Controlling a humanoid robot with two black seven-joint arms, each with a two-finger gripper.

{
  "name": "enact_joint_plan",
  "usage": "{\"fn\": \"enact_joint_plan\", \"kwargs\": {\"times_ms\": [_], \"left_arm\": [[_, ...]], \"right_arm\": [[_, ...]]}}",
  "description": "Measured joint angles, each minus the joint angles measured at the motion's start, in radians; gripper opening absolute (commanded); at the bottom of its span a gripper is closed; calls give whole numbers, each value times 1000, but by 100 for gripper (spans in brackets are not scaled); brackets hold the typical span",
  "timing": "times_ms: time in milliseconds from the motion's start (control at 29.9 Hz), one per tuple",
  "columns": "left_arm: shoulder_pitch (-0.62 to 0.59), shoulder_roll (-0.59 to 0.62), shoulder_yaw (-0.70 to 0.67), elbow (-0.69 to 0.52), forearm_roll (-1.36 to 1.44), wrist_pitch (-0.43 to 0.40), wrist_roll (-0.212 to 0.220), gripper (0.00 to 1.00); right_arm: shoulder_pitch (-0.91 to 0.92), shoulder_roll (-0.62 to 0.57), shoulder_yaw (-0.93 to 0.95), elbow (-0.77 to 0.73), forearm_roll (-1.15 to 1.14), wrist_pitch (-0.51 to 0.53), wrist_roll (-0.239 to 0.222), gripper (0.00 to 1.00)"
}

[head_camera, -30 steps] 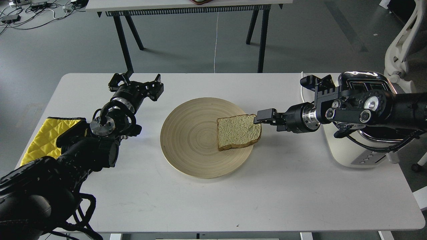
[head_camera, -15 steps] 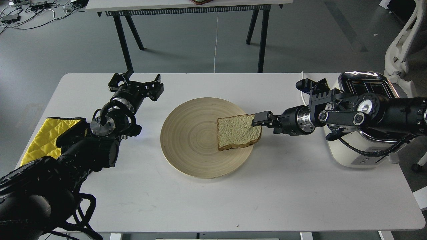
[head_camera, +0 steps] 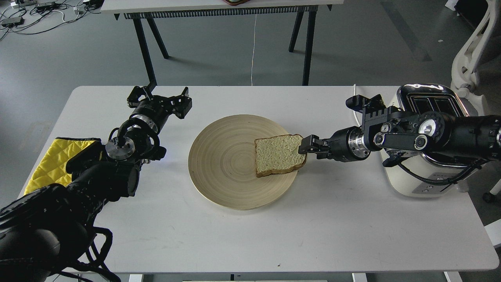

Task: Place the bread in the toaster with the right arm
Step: 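Close the right gripper on the bread slice's edge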

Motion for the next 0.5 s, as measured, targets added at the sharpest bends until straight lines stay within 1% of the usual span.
{"fn": "enact_joint_plan", "kwargs": {"times_ms": [200, 501], "left_arm": [[0, 0, 0, 0, 0, 0, 0, 100], [0, 0, 0, 0, 0, 0, 0, 100]], "right_arm": [[-4, 0, 0, 0, 0, 3, 1, 53], [-6, -2, 1, 0, -1, 6, 2, 43]]}}
